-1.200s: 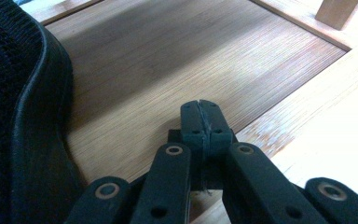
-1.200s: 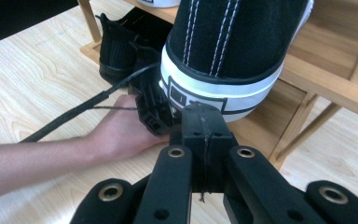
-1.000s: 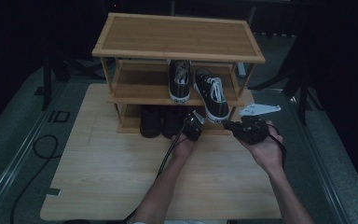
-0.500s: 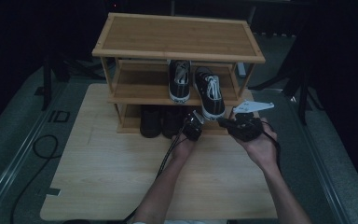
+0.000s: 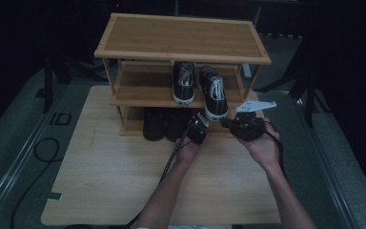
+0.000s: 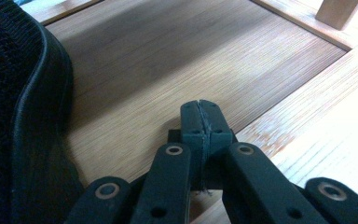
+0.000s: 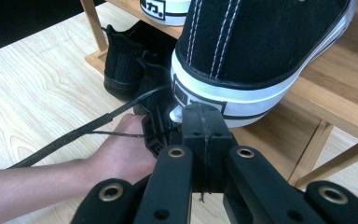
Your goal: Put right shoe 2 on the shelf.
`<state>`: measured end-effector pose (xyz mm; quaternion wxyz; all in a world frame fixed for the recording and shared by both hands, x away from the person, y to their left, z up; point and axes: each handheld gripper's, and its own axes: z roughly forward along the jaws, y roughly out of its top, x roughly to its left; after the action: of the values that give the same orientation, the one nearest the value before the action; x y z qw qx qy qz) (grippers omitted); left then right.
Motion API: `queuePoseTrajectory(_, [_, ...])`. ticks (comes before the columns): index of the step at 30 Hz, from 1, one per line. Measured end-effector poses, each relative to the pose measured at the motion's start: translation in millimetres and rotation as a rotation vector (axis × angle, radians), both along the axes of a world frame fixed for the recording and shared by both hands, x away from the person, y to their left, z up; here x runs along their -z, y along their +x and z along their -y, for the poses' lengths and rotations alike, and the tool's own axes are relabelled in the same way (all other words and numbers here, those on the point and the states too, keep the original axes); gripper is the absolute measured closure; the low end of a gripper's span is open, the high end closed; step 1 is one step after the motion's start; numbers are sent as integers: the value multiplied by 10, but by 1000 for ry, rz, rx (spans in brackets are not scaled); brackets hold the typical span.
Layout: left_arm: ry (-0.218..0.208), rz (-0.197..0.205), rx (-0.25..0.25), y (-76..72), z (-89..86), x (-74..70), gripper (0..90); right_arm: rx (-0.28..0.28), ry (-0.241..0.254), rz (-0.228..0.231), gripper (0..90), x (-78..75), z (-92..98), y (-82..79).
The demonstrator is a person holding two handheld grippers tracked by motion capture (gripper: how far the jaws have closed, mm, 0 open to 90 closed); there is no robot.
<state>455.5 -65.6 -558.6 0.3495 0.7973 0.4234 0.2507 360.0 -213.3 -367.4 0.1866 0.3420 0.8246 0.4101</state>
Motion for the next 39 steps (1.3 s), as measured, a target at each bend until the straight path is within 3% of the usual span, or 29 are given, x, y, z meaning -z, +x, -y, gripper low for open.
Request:
queuePoseTrajectory(13, [19,7,-8,-3,-7,-8,900,-1,7,-10,900,11,-20,81])
queuePoseTrajectory(15, [4,-2,3,0,-3,-2,900,0,9,-13,900,12,-22,95])
queuePoseTrajectory(39, [3,-3,4,0,-3,-2,900,12,4,-12,900,17,-57,208])
